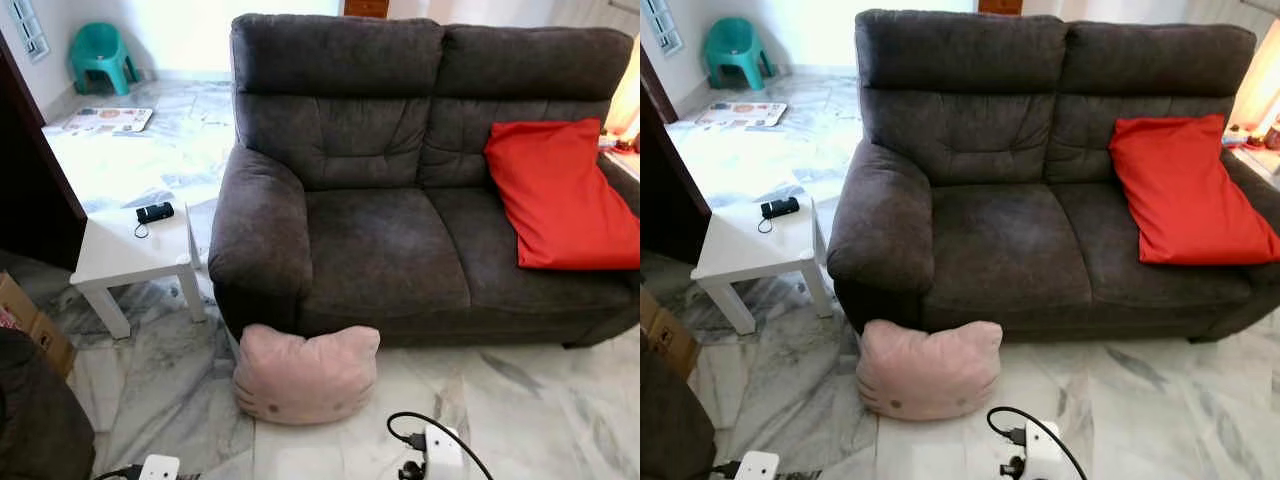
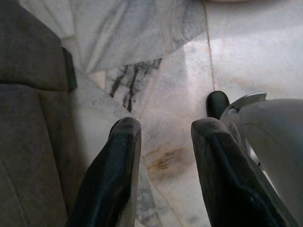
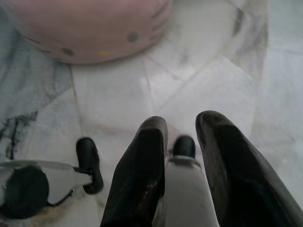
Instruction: Move the pillow to the sofa from floor
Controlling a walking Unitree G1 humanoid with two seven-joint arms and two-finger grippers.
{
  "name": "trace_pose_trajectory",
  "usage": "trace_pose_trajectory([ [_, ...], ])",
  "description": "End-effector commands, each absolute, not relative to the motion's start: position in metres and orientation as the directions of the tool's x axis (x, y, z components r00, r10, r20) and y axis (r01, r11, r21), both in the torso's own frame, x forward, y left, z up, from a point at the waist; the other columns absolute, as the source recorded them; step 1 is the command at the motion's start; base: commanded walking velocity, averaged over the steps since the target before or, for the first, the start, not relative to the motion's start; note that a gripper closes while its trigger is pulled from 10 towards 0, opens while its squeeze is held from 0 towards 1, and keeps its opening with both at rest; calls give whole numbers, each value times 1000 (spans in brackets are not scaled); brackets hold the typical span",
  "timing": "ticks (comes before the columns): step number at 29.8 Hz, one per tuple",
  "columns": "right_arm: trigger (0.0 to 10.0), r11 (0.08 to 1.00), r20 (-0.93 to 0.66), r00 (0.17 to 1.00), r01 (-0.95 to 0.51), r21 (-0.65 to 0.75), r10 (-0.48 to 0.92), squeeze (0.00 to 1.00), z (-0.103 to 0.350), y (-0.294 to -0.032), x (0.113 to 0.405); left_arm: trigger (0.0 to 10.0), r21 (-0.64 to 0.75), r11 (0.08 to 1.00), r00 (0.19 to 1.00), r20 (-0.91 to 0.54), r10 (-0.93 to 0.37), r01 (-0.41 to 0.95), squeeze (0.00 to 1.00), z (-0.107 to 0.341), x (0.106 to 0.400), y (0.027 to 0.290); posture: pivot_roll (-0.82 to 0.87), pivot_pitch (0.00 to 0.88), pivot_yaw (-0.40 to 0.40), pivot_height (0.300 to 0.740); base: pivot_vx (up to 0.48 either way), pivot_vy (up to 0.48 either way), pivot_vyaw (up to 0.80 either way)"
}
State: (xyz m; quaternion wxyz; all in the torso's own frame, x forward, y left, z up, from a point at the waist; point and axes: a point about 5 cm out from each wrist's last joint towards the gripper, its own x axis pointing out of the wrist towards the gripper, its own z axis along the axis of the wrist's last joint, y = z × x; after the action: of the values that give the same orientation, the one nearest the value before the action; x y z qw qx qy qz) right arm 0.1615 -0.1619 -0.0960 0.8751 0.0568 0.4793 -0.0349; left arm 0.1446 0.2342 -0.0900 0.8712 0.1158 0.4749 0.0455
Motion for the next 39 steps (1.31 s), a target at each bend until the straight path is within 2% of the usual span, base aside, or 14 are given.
trace_pose_trajectory([
  [1, 10000, 991, -840, 542, 123, 59, -18, 0, -95, -166, 163, 10000, 243, 969, 540, -822, 178, 50, 0, -92, 143, 230, 59, 0, -49, 740, 0, 0, 0],
  [7, 10000, 994, -837, 546, 94, 49, -10, 0, -95, -166, 164, 10000, 242, 969, 531, -827, 184, 41, 0, -93, 141, 230, 61, 0, -50, 740, 0, 0, 0],
  [13, 10000, 994, -836, 549, 92, 58, -2, 0, -94, -165, 164, 10000, 236, 971, 529, -828, 185, 29, 0, -93, 141, 230, 62, 0, -53, 740, 0, 0, 800],
  [22, 10000, 995, -834, 551, 78, 63, 10, 0, -94, -165, 165, 10000, 238, 971, 538, -822, 186, 29, 0, -92, 144, 229, 58, 0, -54, 740, 309, 0, 0],
  [30, 10000, 996, -832, 554, 65, 67, 20, 0, -94, -165, 165, 10000, 237, 971, 547, -818, 180, 35, 0, -91, 147, 227, 57, 0, -56, 740, 350, 0, 672],
  [39, 10000, 993, -836, 549, 91, 77, 15, 0, -94, -165, 164, 10000, 233, 972, 567, -806, 170, 40, 0, -89, 152, 223, 55, 0, -54, 740, 350, 0, 0],
])
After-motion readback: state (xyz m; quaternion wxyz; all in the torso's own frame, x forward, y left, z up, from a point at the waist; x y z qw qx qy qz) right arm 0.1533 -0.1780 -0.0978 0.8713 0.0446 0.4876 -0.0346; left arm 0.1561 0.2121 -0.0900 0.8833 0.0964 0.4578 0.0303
